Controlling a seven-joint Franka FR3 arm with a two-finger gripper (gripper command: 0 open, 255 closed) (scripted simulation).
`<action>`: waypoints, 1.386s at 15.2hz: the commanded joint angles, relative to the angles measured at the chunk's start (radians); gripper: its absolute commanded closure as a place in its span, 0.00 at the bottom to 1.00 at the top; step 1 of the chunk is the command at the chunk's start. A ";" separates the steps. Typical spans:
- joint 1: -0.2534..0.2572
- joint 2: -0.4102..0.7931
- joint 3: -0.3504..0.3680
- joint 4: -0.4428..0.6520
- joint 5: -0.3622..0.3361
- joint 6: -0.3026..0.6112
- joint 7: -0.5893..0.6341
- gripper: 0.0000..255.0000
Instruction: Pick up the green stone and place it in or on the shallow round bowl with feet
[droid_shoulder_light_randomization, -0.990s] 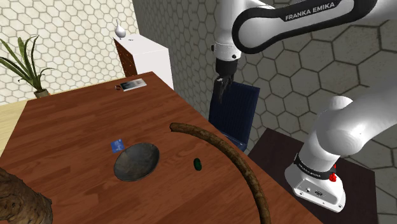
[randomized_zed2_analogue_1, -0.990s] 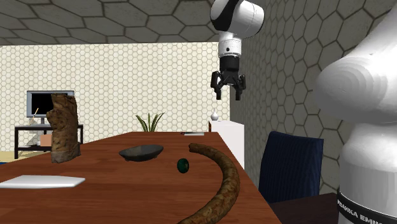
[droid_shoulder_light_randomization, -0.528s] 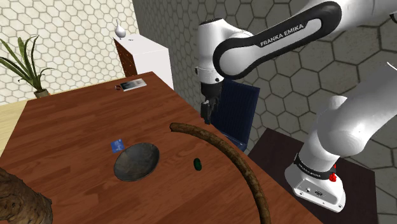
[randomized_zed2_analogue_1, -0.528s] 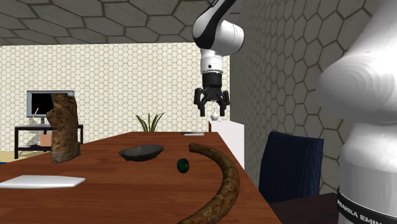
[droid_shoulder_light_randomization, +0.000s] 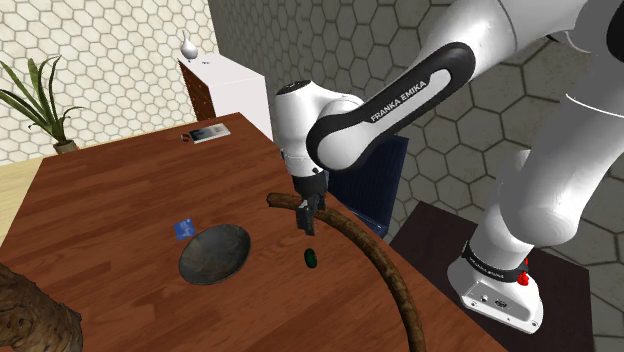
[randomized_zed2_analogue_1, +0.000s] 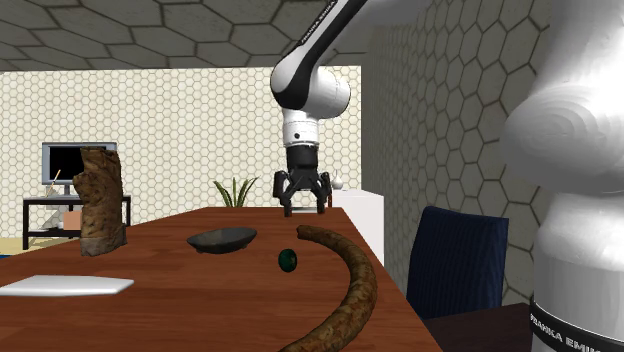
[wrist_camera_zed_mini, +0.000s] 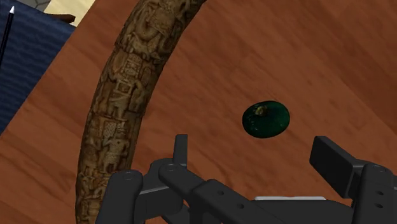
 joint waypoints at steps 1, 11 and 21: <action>0.014 0.069 0.022 0.019 -0.013 0.027 0.022 0.00; 0.042 0.218 0.045 0.007 -0.062 0.152 0.073 0.00; 0.042 0.223 0.045 0.004 -0.064 0.160 0.075 1.00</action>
